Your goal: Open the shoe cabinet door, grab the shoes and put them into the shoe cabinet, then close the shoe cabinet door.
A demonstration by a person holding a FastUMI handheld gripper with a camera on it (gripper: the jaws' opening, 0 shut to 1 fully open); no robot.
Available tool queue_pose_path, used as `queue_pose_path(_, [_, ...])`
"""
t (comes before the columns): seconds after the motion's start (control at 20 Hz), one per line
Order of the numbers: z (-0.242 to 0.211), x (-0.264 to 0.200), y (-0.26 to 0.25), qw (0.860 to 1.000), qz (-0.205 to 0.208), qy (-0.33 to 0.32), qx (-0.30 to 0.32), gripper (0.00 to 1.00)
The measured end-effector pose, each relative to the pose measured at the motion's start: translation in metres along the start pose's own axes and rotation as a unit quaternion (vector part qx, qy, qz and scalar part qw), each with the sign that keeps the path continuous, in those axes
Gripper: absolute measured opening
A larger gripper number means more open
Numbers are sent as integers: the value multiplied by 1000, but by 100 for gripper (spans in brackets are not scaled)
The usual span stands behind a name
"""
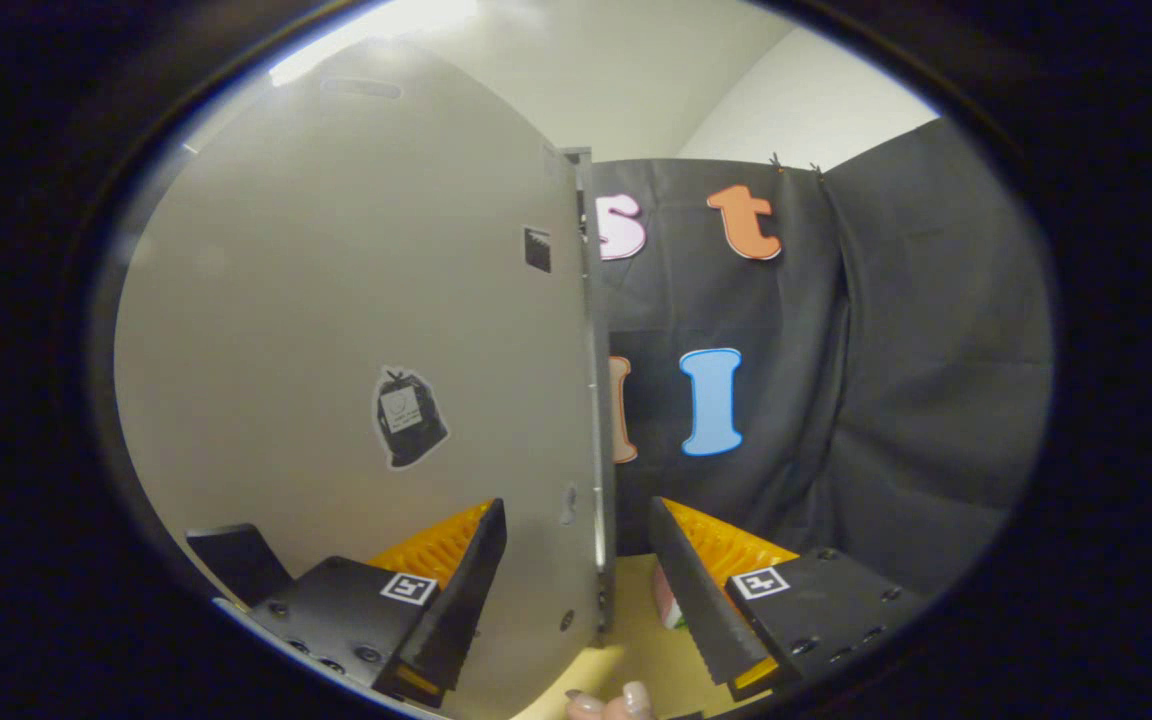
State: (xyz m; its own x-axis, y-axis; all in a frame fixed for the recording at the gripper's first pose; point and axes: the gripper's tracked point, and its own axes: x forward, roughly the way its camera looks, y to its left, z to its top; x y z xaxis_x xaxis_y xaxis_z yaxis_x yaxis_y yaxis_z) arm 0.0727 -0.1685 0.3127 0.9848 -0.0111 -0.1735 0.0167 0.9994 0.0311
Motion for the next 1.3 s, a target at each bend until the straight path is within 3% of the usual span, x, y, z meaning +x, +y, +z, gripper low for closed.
queue_pose_path(0.5, [-8,81,123,1000,25,-3,-7,91])
queue_pose_path(0.95, [-8,139,146,1000,9,-8,-27,91])
queue_pose_path(1.3, [-10,172,146,1000,-1,-7,-3,91])
